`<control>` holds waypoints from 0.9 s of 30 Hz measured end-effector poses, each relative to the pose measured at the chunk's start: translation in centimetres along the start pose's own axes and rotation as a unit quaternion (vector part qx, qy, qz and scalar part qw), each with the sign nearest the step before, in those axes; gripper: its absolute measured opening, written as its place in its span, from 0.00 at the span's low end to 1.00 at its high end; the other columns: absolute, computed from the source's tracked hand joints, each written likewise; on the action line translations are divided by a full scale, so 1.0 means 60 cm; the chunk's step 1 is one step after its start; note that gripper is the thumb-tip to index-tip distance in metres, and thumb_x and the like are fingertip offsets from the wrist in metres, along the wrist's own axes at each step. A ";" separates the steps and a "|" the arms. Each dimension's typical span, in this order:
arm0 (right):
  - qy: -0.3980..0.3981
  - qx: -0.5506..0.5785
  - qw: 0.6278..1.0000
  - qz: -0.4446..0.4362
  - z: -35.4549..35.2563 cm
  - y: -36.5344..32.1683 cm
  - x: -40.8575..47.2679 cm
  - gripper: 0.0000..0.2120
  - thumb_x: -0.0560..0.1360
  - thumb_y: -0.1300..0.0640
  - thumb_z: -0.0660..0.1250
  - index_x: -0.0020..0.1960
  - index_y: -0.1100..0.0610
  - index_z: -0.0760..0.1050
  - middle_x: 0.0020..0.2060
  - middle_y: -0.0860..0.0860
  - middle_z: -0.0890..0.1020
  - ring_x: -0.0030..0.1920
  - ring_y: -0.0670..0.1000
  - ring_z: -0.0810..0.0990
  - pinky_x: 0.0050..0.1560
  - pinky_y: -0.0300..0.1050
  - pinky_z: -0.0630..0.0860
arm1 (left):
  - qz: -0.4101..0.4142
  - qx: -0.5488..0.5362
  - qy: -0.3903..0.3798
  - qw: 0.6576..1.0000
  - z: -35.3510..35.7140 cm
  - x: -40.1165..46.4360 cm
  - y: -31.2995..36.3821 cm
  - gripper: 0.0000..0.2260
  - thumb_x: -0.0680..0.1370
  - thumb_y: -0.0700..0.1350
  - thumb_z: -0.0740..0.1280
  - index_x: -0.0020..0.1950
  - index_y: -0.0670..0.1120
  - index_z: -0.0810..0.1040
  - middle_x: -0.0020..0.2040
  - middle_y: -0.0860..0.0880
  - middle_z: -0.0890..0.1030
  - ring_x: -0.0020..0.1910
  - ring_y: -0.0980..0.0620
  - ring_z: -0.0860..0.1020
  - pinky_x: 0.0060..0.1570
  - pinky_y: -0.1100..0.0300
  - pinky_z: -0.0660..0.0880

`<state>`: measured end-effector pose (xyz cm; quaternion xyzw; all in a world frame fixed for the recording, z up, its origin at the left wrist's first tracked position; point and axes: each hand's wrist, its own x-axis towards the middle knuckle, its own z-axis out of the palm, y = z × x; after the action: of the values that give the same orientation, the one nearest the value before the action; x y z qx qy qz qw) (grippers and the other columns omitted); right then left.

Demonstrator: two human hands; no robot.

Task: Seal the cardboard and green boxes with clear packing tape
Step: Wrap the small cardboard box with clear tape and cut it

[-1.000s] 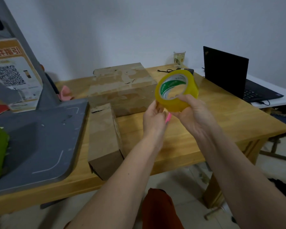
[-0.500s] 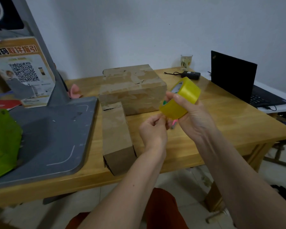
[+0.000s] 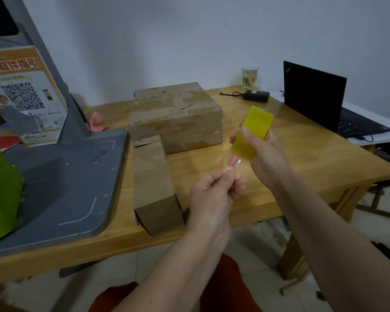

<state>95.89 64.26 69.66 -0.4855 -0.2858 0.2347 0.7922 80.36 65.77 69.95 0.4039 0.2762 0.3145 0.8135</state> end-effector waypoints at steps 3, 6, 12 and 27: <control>0.031 0.062 0.996 0.051 -0.002 -0.006 0.009 0.19 0.80 0.44 0.58 0.54 0.59 0.74 0.38 0.56 0.82 0.43 0.55 0.80 0.46 0.54 0.73 | -0.025 0.004 0.002 1.000 0.000 0.002 -0.002 0.02 0.77 0.37 0.69 0.45 0.39 0.81 0.36 0.45 0.82 0.39 0.50 0.81 0.39 0.63 0.79; 0.041 0.052 0.994 0.082 -0.012 -0.010 0.015 0.13 0.81 0.52 0.60 0.51 0.59 0.77 0.44 0.55 0.85 0.46 0.53 0.83 0.41 0.52 0.77 | -0.051 0.013 0.025 0.998 0.004 0.014 0.000 0.05 0.74 0.41 0.74 0.44 0.40 0.81 0.33 0.46 0.81 0.34 0.54 0.80 0.34 0.65 0.77; 0.017 -0.038 0.999 0.022 -0.034 -0.005 0.017 0.13 0.75 0.71 0.63 0.53 0.56 0.76 0.56 0.56 0.83 0.58 0.54 0.81 0.53 0.57 0.79 | -0.047 0.032 0.030 0.998 0.005 0.018 -0.011 0.06 0.76 0.40 0.71 0.40 0.43 0.79 0.32 0.48 0.81 0.30 0.57 0.79 0.29 0.67 0.74; 0.044 -0.125 0.991 0.009 -0.079 0.018 0.066 0.11 0.76 0.67 0.66 0.52 0.52 0.75 0.52 0.53 0.83 0.57 0.50 0.79 0.63 0.51 0.73 | -0.073 0.054 0.063 0.994 -0.002 0.039 -0.038 0.08 0.78 0.41 0.69 0.39 0.42 0.77 0.30 0.48 0.81 0.29 0.56 0.79 0.29 0.67 0.73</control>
<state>101.92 64.27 67.83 -0.5929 -0.2734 0.1828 0.7351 82.45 66.49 67.52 0.4051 0.3725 0.2638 0.7922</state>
